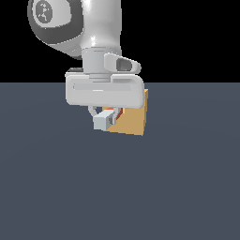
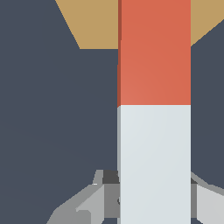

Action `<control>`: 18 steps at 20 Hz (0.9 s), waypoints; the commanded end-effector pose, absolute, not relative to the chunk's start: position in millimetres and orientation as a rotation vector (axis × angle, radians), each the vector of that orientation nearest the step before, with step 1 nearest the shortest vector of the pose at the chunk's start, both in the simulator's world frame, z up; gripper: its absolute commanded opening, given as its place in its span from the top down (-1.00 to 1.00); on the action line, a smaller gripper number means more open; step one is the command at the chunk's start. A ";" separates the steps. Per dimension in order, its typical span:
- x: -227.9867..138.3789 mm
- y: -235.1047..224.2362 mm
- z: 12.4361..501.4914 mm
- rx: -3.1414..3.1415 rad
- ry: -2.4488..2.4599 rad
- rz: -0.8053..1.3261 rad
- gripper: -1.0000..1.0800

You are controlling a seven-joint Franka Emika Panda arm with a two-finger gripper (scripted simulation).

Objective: Insert the peg into the horizontal hole in a box.

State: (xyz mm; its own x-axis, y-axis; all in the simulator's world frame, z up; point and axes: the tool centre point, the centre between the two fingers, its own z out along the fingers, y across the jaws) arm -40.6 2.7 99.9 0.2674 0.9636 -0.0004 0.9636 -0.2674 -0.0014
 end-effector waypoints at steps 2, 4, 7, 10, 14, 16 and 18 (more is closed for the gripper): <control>-39.8 2.9 100.8 -2.503 -1.899 0.000 1.00; -40.4 2.8 100.0 -2.502 -1.899 0.002 1.00; -40.9 2.8 99.3 -2.501 -1.899 0.004 1.00; -40.1 6.3 99.3 -2.501 -1.899 0.004 1.00; -36.0 21.9 99.7 -2.501 -1.898 0.003 1.00; -32.3 34.6 100.0 -2.501 -1.898 0.001 1.00; -27.7 50.2 100.2 -2.502 -1.899 0.001 1.00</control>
